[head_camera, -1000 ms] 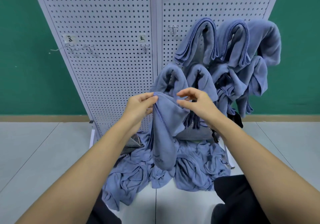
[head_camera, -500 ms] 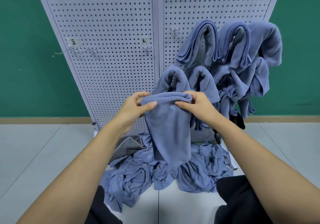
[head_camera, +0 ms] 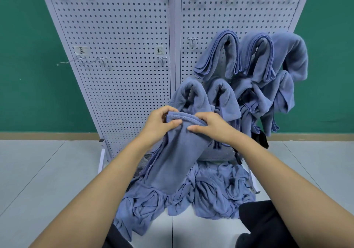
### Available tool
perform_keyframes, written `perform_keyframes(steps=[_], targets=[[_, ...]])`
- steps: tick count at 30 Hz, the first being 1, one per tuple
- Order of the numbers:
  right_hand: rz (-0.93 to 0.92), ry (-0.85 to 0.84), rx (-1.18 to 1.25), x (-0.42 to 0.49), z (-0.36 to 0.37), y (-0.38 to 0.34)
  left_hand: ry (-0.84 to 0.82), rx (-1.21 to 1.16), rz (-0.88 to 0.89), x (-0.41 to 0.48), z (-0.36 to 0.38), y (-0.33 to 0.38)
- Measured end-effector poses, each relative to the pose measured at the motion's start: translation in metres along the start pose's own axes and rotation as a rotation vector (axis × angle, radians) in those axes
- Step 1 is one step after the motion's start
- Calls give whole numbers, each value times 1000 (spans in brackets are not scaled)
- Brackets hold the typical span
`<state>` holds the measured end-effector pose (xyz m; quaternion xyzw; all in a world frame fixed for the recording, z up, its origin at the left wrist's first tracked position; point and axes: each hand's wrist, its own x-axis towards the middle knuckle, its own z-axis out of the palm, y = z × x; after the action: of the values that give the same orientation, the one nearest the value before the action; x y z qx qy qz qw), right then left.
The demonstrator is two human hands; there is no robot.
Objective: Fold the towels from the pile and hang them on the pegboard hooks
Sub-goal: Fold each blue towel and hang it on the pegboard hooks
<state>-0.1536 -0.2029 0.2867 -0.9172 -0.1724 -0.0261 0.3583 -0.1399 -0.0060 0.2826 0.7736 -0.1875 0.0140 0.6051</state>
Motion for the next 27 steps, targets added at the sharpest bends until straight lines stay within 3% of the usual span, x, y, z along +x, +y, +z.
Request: perform_keyframes(steps=[6,10,16,19,23,25,27], targets=[[15,-28,-151,16,-8,-26,263,51,-291,-3,-15,-23],[59,12,-159,21,-24,-48,122,-27,-490,-20,-8,-32],[39,197,150,6,-79,-82,-33,-189,-714,-44,21,-35],[54,290,360,-7,-108,-85,-156,-647,-739,-51,26,-36],[144,403,647,-27,-132,-68,-100,-1213,-747,-51,43,-34],[214,454,728,-39,-137,-53,-70,-1179,-763,-43,52,-22],[312,521,770,-49,-140,-32,-52,-993,-811,-31,53,-11]])
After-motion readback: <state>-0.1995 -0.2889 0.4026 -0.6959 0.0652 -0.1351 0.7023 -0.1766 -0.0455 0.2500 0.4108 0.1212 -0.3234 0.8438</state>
